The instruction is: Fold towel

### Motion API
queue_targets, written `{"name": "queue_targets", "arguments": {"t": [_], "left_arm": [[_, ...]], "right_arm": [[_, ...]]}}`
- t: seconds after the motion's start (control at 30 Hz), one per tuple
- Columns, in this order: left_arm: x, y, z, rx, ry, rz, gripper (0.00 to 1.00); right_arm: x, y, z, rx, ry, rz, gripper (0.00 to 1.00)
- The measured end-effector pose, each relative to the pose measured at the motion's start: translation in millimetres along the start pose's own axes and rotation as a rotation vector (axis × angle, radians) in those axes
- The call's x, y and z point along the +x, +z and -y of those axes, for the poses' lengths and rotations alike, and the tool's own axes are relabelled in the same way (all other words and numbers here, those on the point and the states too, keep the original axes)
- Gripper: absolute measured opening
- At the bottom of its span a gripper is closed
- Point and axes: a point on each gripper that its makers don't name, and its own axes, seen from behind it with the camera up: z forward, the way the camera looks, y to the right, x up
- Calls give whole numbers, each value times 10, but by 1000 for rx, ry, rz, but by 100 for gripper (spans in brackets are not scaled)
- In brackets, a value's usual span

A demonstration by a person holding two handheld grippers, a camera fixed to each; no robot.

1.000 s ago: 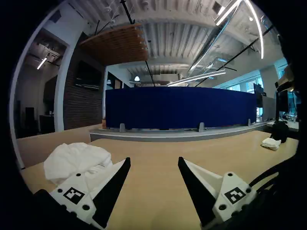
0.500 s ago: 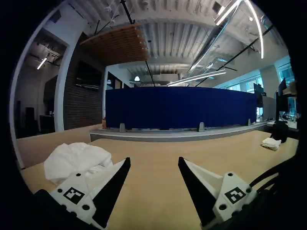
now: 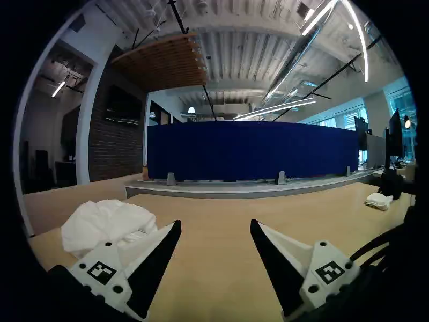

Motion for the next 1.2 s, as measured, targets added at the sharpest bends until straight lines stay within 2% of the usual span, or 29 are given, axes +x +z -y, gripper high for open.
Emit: {"name": "queue_targets", "arguments": {"t": [0.17,0.5,1.2], "left_arm": [[0,1,1,0,0,0,95],[0,-6,0,0,0,0,96],[0,-7,1,0,0,0,96]], "right_arm": [[-139,97,-107,-34,-17,-7,100],[-299,173,-148,-41,-22,-8,100],[-239,67,-77,-48,-46,-51,100]]}}
